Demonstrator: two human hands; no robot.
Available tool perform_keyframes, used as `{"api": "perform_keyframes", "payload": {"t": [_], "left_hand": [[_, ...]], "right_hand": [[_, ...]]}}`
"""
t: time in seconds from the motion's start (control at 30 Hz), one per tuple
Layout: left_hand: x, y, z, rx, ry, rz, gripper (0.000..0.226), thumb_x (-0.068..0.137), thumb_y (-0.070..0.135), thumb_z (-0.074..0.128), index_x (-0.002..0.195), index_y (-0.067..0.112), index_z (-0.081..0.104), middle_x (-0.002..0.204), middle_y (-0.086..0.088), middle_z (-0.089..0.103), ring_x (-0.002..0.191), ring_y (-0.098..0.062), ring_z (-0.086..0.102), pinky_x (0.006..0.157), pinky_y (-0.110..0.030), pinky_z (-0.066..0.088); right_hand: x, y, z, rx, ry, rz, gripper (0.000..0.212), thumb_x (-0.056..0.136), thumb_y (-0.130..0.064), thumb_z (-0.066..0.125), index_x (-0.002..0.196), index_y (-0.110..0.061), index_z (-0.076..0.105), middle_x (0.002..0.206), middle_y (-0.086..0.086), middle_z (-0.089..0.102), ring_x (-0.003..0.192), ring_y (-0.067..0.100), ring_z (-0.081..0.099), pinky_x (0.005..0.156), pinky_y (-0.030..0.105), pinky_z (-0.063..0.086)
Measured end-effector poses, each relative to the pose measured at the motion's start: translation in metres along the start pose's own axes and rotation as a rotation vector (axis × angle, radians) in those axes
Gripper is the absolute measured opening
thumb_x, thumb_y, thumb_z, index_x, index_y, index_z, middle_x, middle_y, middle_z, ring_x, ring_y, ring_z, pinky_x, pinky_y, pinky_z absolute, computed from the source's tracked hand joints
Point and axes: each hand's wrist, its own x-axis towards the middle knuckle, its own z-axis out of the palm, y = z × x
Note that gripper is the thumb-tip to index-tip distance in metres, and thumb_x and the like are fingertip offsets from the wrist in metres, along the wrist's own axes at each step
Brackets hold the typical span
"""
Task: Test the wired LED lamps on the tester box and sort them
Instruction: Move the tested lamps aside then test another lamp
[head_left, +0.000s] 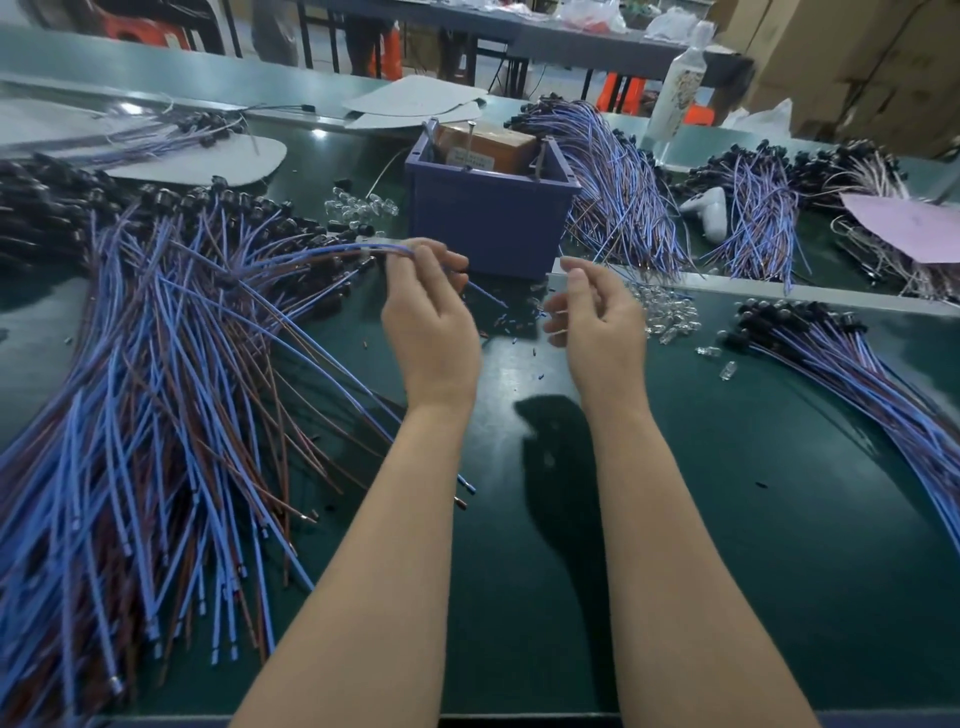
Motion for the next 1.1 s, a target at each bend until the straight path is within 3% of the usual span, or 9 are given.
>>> {"api": "perform_keyframes", "payload": {"t": [0.13, 0.27, 0.37, 0.5, 0.63, 0.73, 0.83, 0.97, 1.1], "left_hand": [[-0.016, 0.009, 0.001, 0.106, -0.259, 0.232, 0.024, 0.097, 0.014, 0.038, 0.082, 0.007, 0.054, 0.075, -0.004, 0.059, 0.069, -0.018, 0.056, 0.07, -0.031, 0.048], [-0.027, 0.011, 0.008, 0.193, -0.472, 0.446, 0.021, 0.082, 0.004, 0.043, 0.077, -0.001, 0.063, 0.082, -0.012, 0.064, 0.079, -0.03, 0.054, 0.074, -0.042, 0.044], [-0.027, 0.007, 0.01, 0.261, -0.42, 0.554, 0.03, 0.086, 0.004, 0.04, 0.091, -0.001, 0.069, 0.108, -0.011, 0.064, 0.094, -0.027, 0.056, 0.087, -0.033, 0.045], [-0.021, 0.006, 0.008, 0.095, -0.356, 0.096, 0.026, 0.094, 0.001, 0.036, 0.1, 0.003, 0.061, 0.092, -0.01, 0.063, 0.075, -0.013, 0.059, 0.073, -0.025, 0.05], [-0.016, 0.013, 0.01, -0.16, -0.818, -0.7, 0.046, 0.102, 0.041, 0.029, 0.088, 0.009, 0.059, 0.062, -0.003, 0.066, 0.048, -0.01, 0.06, 0.048, -0.017, 0.046], [-0.028, 0.013, 0.012, -0.05, -1.061, -0.588, 0.032, 0.102, 0.025, 0.038, 0.115, -0.001, 0.053, 0.07, -0.004, 0.067, 0.049, -0.004, 0.06, 0.051, -0.015, 0.049], [-0.036, 0.008, 0.014, -0.009, -1.063, -0.424, 0.02, 0.098, 0.003, 0.046, 0.115, -0.003, 0.053, 0.064, 0.0, 0.065, 0.051, -0.004, 0.059, 0.057, -0.017, 0.05], [-0.038, 0.0, 0.02, 0.234, -0.751, -0.276, 0.02, 0.092, -0.001, 0.042, 0.095, 0.006, 0.06, 0.08, -0.008, 0.07, 0.059, -0.016, 0.062, 0.077, -0.037, 0.057], [-0.032, -0.01, 0.021, 0.196, -0.486, -0.266, 0.015, 0.094, 0.005, 0.047, 0.094, 0.012, 0.061, 0.082, -0.003, 0.07, 0.064, -0.012, 0.067, 0.077, -0.04, 0.057]], "right_hand": [[-0.003, -0.011, 0.013, 0.497, -0.361, 0.435, 0.043, 0.101, -0.04, 0.032, 0.108, -0.007, 0.06, 0.085, 0.011, 0.065, 0.071, 0.018, 0.063, 0.068, 0.027, 0.053], [0.007, -0.018, 0.007, 0.689, -0.289, 0.473, 0.019, 0.099, -0.014, 0.044, 0.09, -0.007, 0.059, 0.077, 0.004, 0.066, 0.069, 0.011, 0.063, 0.073, 0.024, 0.052], [0.018, -0.023, -0.006, 0.934, -0.248, 0.423, 0.019, 0.096, 0.001, 0.041, 0.095, -0.004, 0.059, 0.083, 0.01, 0.068, 0.07, 0.012, 0.065, 0.069, 0.018, 0.054], [0.027, -0.021, -0.023, 1.233, -0.148, 0.385, 0.02, 0.095, 0.007, 0.04, 0.088, -0.003, 0.055, 0.075, 0.017, 0.07, 0.05, 0.01, 0.061, 0.048, 0.014, 0.051], [0.038, -0.009, -0.018, 0.762, 0.01, 0.357, 0.017, 0.096, 0.006, 0.041, 0.096, -0.011, 0.042, 0.075, 0.012, 0.069, 0.052, 0.01, 0.058, 0.049, 0.014, 0.049], [0.046, -0.003, -0.013, 0.448, 0.072, 0.218, 0.018, 0.097, 0.004, 0.038, 0.094, -0.012, 0.046, 0.081, 0.008, 0.063, 0.053, 0.006, 0.058, 0.054, 0.013, 0.049], [0.047, -0.007, -0.01, 0.405, 0.095, 0.111, 0.019, 0.098, 0.0, 0.041, 0.089, -0.013, 0.051, 0.081, 0.006, 0.065, 0.058, 0.006, 0.063, 0.059, 0.016, 0.052], [0.043, -0.017, -0.004, 0.237, 0.065, 0.041, 0.017, 0.096, -0.01, 0.05, 0.083, -0.021, 0.056, 0.079, 0.001, 0.067, 0.073, 0.011, 0.065, 0.069, 0.021, 0.054], [0.022, -0.009, 0.002, -0.076, -0.149, 0.148, 0.021, 0.091, -0.005, 0.054, 0.072, -0.012, 0.061, 0.065, 0.002, 0.058, 0.052, 0.006, 0.054, 0.046, 0.017, 0.042]]}}
